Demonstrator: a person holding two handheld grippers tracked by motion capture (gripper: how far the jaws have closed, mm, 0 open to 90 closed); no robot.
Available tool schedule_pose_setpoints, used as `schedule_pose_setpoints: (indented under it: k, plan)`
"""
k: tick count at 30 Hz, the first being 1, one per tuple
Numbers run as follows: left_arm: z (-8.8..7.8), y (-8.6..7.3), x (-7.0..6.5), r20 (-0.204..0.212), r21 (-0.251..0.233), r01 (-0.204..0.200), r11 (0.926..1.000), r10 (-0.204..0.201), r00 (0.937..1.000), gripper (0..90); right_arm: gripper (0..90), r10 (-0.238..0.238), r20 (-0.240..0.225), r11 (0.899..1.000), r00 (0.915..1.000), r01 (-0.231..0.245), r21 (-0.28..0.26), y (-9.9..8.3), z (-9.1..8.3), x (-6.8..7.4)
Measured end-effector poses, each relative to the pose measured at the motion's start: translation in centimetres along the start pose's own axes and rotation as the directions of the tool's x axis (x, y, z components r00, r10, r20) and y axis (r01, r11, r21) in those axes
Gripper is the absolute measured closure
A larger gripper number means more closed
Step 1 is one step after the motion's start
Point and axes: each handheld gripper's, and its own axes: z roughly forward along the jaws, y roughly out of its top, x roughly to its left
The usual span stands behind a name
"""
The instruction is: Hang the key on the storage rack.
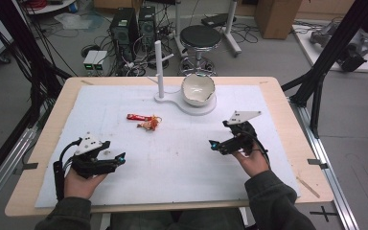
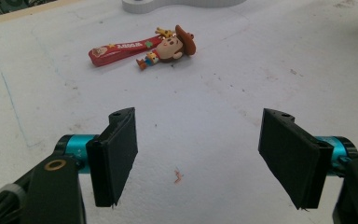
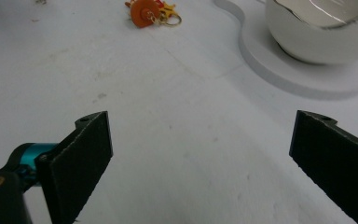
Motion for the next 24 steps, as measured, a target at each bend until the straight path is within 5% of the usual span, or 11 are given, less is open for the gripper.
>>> schedule_pose_setpoints:
  k: [9,24]
  plan:
    - [-0.4,-0.1,0.1,-0.004,-0.009,-0.001,1.0000,0.001,1.0000,26.8,5.1,-0.035,-0.054,0.999,0.9979,0.035,0.005,4.1,3.2,0.3]
    - [-0.6,-0.2,0.1,-0.004,-0.008,-0.005,1.0000,0.005,1.0000,26.8,5.1,-0.026,-0.140,0.999,0.9899,0.030,0.020,9.1,8.4,0.6]
